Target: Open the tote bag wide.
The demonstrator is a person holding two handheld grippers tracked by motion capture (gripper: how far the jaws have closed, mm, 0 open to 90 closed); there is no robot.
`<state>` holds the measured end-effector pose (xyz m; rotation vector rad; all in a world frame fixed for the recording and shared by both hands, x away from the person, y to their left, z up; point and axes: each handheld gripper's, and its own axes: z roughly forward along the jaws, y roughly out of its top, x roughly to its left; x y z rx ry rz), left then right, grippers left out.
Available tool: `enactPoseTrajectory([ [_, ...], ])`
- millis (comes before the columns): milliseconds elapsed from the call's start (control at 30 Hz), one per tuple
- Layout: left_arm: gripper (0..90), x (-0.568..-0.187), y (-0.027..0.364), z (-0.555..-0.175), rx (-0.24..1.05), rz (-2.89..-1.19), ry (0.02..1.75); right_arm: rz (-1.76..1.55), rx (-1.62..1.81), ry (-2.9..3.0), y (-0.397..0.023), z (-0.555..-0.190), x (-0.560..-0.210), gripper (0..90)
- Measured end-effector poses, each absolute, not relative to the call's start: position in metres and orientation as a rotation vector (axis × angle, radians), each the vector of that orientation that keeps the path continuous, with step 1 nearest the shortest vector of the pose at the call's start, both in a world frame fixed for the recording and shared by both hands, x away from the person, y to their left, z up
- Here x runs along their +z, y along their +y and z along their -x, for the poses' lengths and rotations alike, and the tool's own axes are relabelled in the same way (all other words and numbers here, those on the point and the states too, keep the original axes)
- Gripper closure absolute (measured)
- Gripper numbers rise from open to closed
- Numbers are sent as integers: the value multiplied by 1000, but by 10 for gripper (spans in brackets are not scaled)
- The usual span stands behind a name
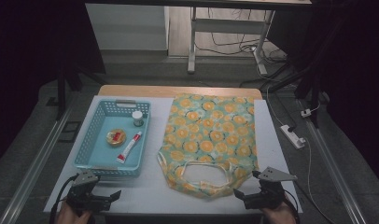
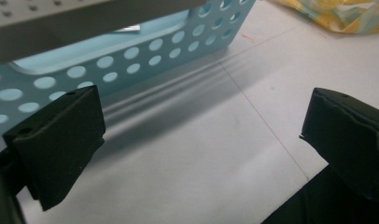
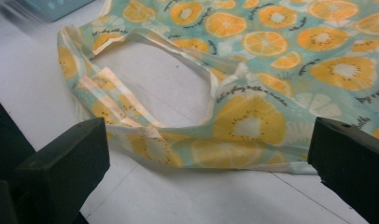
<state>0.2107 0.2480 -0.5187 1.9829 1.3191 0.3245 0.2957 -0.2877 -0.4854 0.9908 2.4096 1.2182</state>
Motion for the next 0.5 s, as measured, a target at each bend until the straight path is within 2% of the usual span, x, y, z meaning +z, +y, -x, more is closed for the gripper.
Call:
enactPoseTrajectory([
  [67,0,-518,250,-210,356,-1983,1313,-970,1209,2424,-285,-296,-486,0],
  [500,8,-521,253,-213,307,-1979,1319,-854,1225,2474,-264,-300,-484,0],
])
